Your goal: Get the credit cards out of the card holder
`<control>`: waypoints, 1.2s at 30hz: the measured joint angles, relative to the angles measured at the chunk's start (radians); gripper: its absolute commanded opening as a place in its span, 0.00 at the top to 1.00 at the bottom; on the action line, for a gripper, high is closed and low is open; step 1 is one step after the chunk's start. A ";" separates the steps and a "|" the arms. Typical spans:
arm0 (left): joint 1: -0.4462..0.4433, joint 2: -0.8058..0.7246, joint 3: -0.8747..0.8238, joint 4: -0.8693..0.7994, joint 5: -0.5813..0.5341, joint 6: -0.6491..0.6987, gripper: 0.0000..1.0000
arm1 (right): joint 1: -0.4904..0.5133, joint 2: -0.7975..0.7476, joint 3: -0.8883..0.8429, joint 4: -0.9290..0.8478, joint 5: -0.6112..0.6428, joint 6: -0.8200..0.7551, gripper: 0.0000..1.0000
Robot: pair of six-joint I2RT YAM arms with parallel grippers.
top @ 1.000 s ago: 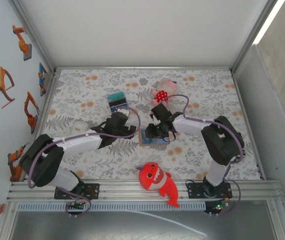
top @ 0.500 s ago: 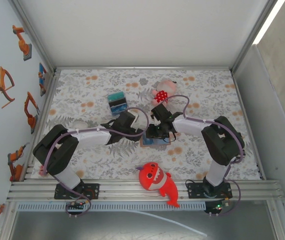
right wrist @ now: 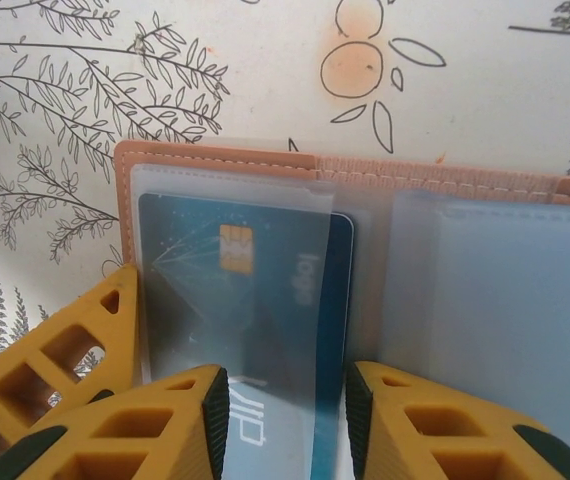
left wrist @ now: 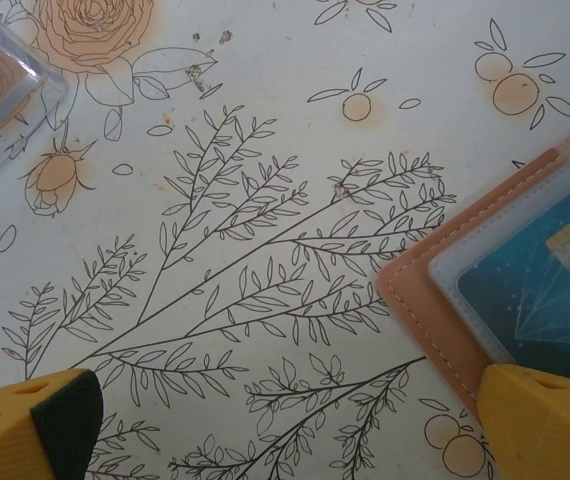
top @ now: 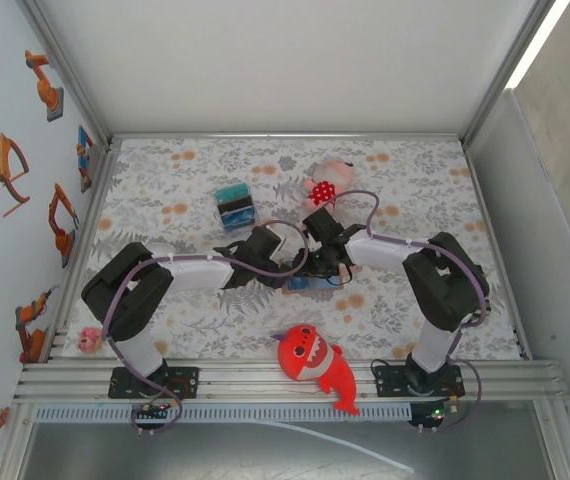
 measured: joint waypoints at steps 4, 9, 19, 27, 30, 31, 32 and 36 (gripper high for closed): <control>-0.006 0.000 0.002 -0.004 -0.013 0.000 0.03 | -0.008 -0.006 -0.019 0.027 -0.019 0.002 0.64; -0.011 0.002 0.003 -0.004 -0.023 -0.001 0.03 | -0.020 -0.013 -0.039 0.062 -0.050 0.019 0.64; -0.018 0.006 0.010 -0.014 -0.035 -0.001 0.03 | -0.035 -0.034 -0.090 0.137 -0.084 0.053 0.68; -0.023 0.006 0.010 -0.015 -0.044 -0.001 0.03 | -0.074 -0.072 -0.203 0.302 -0.180 0.118 0.75; -0.024 0.006 0.010 -0.015 -0.048 -0.001 0.03 | -0.090 -0.081 -0.236 0.356 -0.212 0.143 0.76; -0.024 0.006 0.011 -0.015 -0.048 -0.001 0.03 | -0.097 -0.083 -0.248 0.376 -0.225 0.151 0.77; -0.024 0.006 0.011 -0.015 -0.049 -0.001 0.03 | -0.103 -0.085 -0.259 0.398 -0.237 0.160 0.77; -0.024 0.006 0.011 -0.016 -0.053 -0.002 0.03 | -0.122 -0.096 -0.295 0.469 -0.280 0.191 0.80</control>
